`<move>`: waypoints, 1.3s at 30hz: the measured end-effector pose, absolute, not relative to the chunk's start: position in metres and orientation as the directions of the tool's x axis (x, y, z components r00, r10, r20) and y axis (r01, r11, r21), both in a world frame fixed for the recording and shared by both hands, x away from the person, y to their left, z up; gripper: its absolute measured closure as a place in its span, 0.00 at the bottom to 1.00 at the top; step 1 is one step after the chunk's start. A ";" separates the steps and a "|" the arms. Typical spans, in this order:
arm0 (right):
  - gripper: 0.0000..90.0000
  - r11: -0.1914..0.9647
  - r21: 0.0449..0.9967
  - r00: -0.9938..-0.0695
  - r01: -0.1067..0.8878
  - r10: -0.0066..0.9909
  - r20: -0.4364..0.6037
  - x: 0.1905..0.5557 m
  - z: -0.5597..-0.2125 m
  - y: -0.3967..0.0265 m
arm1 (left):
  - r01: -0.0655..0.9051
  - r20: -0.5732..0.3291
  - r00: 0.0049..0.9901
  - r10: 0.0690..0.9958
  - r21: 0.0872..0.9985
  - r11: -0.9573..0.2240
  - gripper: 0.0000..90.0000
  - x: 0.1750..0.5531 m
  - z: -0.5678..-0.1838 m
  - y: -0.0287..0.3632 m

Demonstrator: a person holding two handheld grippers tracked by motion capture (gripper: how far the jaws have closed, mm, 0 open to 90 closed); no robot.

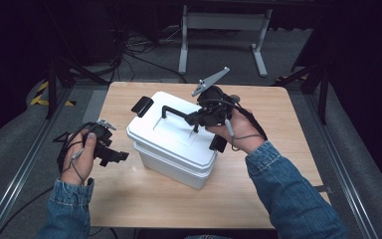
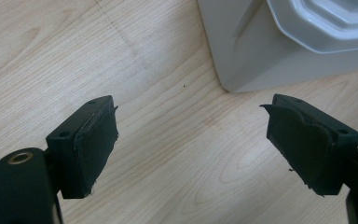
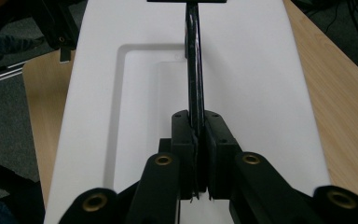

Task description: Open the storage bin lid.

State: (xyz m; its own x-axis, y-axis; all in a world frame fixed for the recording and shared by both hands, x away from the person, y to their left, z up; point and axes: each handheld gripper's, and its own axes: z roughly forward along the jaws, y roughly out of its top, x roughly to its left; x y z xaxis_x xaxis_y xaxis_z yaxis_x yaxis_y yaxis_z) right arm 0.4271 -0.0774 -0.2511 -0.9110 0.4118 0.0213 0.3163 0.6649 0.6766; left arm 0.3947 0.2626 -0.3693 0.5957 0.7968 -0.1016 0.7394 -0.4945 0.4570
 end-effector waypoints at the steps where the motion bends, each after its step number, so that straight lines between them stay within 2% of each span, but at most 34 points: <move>1: 0.94 0.665 0.677 -0.911 0.316 0.412 0.021 0.427 -0.251 -0.077 | 0.739 -0.102 0.596 0.797 0.457 -0.494 0.19 0.395 -0.369 0.263; 15: 0.94 0.653 0.686 -0.900 0.320 0.435 0.006 0.424 -0.240 -0.097 | 0.738 -0.094 0.591 0.801 0.465 -0.490 0.19 0.395 -0.369 0.265; 39: 0.94 0.594 0.686 -0.809 0.420 0.587 -0.013 0.436 -0.238 -0.179 | 0.746 -0.083 0.583 0.808 0.449 -0.492 0.19 0.398 -0.373 0.263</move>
